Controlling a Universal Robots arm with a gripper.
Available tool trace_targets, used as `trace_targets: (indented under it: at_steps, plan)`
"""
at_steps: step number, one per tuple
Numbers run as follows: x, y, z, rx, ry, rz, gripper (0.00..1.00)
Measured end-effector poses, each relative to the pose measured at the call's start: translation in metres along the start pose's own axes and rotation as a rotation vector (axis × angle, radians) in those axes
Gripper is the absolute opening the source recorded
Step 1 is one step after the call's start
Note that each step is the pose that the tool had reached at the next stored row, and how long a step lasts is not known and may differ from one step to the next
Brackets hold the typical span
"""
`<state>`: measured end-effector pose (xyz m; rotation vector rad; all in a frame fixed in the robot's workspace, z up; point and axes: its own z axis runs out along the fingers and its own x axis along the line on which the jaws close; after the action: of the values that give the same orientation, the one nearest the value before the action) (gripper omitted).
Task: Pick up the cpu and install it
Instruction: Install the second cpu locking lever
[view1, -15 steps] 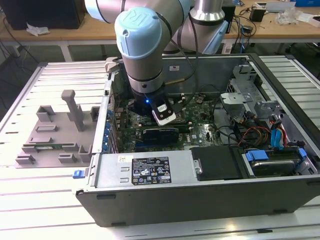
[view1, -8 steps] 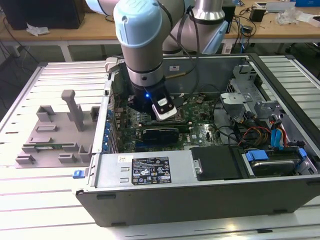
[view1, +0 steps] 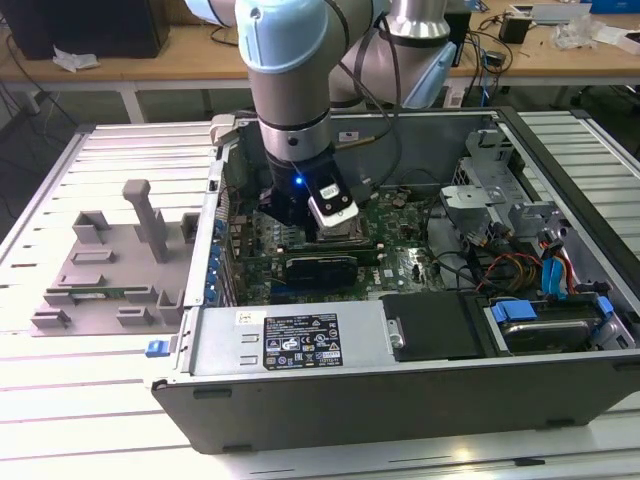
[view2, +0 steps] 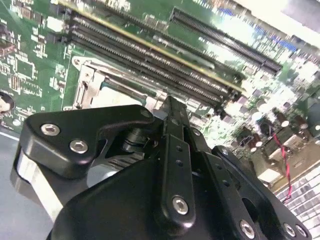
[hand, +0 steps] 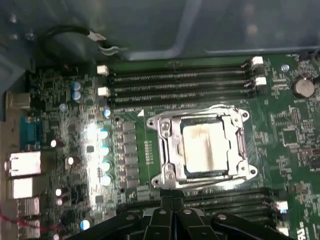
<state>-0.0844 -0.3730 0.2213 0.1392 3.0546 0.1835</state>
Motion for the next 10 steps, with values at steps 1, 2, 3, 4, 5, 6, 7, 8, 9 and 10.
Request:
trace_targets:
  at_steps: [1, 2, 3, 4, 5, 6, 7, 8, 9, 10]
  plan:
    - [0.0003, 0.0054, 0.0007, 0.0079, -0.0008, 0.000, 0.11]
    - [-0.0001, 0.0094, 0.0012, 0.0198, -0.0019, 0.000, 0.11]
    - [-0.0013, 0.0109, 0.0014, 0.0280, -0.0027, 0.000, 0.11]
    - [-0.0028, 0.0120, 0.0018, 0.0348, -0.0035, 0.000, 0.11]
    - [-0.0057, 0.0136, 0.0022, 0.0447, -0.0045, 0.001, 0.11]
    - [-0.0077, 0.0149, 0.0024, 0.0494, -0.0049, 0.001, 0.11]
    - [-0.0111, 0.0175, 0.0030, 0.0553, -0.0054, 0.001, 0.11]
    - [-0.0149, 0.0203, 0.0037, 0.0602, -0.0060, 0.001, 0.11]
    - [-0.0180, 0.0225, 0.0042, 0.0644, -0.0063, 0.000, 0.11]
    - [-0.0198, 0.0239, 0.0044, 0.0673, -0.0066, 0.000, 0.11]
